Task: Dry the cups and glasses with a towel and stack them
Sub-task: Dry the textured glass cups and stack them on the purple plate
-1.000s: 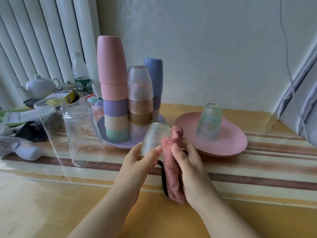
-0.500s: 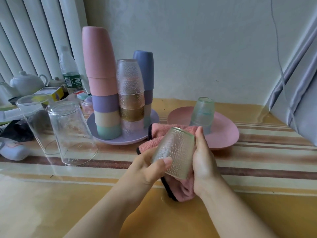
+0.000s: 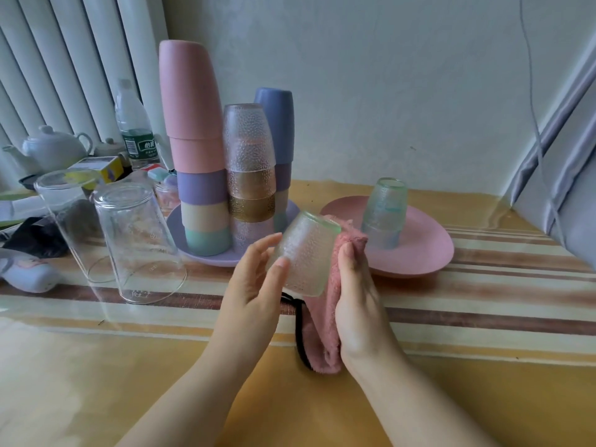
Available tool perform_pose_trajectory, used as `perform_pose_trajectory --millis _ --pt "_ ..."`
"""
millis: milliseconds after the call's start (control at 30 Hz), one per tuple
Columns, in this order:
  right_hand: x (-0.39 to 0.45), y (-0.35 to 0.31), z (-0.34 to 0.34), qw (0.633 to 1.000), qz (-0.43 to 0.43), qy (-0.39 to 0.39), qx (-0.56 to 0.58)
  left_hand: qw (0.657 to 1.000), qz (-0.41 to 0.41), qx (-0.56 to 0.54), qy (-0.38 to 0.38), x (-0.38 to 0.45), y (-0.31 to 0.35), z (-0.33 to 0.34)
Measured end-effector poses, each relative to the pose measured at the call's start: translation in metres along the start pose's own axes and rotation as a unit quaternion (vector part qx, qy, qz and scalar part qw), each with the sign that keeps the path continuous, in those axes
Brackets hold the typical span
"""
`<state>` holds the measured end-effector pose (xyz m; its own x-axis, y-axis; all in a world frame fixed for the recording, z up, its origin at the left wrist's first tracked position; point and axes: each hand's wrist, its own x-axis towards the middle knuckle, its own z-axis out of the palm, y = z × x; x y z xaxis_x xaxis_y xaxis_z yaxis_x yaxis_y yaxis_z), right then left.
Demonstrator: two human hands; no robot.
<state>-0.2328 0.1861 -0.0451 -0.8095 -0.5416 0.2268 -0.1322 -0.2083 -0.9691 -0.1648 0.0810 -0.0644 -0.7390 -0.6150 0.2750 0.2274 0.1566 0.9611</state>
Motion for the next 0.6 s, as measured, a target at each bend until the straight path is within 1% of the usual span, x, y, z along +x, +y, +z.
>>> perform_pose_trajectory --millis 100,167,233,300,367,433,500,600 --pt "-0.004 0.003 0.005 0.999 -0.007 -0.034 -0.032 0.996 0.001 0.084 -0.008 0.001 -0.005 -0.003" --pt "-0.005 0.008 0.008 0.998 -0.015 -0.046 -0.047 0.995 0.008 0.098 -0.034 0.003 -0.005 -0.005" --pt "-0.002 0.01 0.005 0.998 -0.022 -0.035 -0.045 0.993 -0.004 0.081 -0.085 0.003 -0.004 -0.004" --pt "0.002 0.007 -0.001 0.998 -0.028 -0.007 -0.051 0.989 -0.022 0.043 -0.139 0.0 -0.001 -0.003" --pt "0.007 0.002 -0.009 0.999 -0.008 0.018 -0.049 0.982 -0.05 0.011 -0.179 -0.001 0.002 -0.003" --pt "0.011 -0.001 -0.014 0.999 0.024 0.031 -0.008 0.975 -0.08 -0.042 -0.204 -0.003 0.003 -0.003" --pt "0.01 0.0 -0.015 0.994 0.074 0.039 0.073 0.967 -0.109 -0.103 -0.208 -0.004 0.003 -0.001" --pt "0.008 0.006 -0.005 0.977 0.128 -0.01 0.169 0.962 -0.123 -0.16 -0.185 -0.001 0.003 0.001"
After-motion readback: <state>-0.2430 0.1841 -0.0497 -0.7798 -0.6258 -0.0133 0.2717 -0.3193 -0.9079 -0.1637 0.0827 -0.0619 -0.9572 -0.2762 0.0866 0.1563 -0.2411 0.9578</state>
